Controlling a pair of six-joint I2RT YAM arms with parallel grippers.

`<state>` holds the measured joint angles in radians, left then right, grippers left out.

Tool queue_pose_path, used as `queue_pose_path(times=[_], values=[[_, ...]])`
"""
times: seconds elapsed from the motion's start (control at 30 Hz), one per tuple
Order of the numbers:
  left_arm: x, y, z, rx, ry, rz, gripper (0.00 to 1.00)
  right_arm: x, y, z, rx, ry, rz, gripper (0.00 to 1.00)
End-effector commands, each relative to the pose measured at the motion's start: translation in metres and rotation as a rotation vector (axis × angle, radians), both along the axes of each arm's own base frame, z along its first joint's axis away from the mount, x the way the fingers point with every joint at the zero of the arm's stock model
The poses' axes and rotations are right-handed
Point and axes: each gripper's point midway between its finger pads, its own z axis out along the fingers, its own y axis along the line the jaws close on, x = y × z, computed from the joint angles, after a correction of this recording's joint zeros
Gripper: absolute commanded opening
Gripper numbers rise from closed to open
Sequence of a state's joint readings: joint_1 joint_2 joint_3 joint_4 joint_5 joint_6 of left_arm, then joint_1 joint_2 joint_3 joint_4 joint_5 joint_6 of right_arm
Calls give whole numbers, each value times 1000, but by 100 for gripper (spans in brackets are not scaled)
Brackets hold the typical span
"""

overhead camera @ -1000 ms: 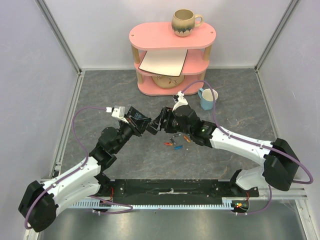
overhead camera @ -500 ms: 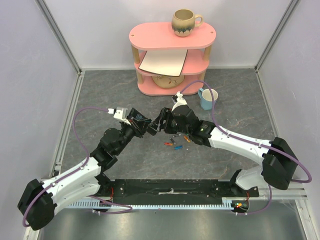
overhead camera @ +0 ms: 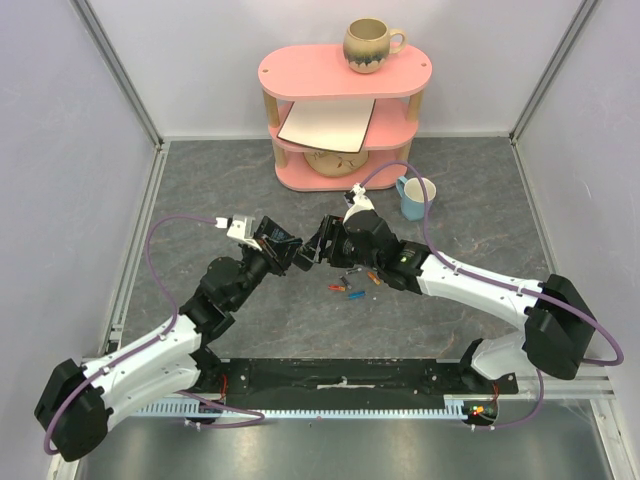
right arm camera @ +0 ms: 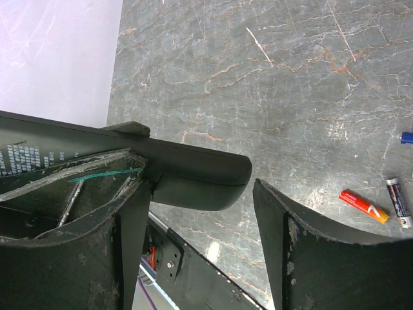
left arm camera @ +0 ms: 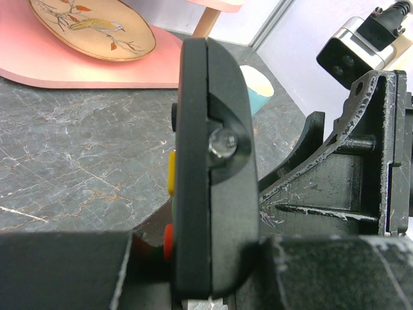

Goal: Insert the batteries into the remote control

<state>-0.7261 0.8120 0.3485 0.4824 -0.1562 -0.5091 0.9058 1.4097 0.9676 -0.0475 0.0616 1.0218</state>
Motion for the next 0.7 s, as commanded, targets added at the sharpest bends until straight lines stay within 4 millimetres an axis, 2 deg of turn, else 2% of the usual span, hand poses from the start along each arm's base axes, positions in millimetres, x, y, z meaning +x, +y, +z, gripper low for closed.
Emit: queue_pose_path(times=[0.0, 0.53, 0.67], values=[[-4, 4, 92, -166, -216, 7, 2, 5, -35, -47, -185, 55, -97, 71], [-3, 6, 89, -159, -210, 18, 2, 4, -40, -43, -183, 46, -108, 72], [-2, 6, 83, -159, -191, 22, 2, 5, -40, -27, -144, 8, -111, 74]])
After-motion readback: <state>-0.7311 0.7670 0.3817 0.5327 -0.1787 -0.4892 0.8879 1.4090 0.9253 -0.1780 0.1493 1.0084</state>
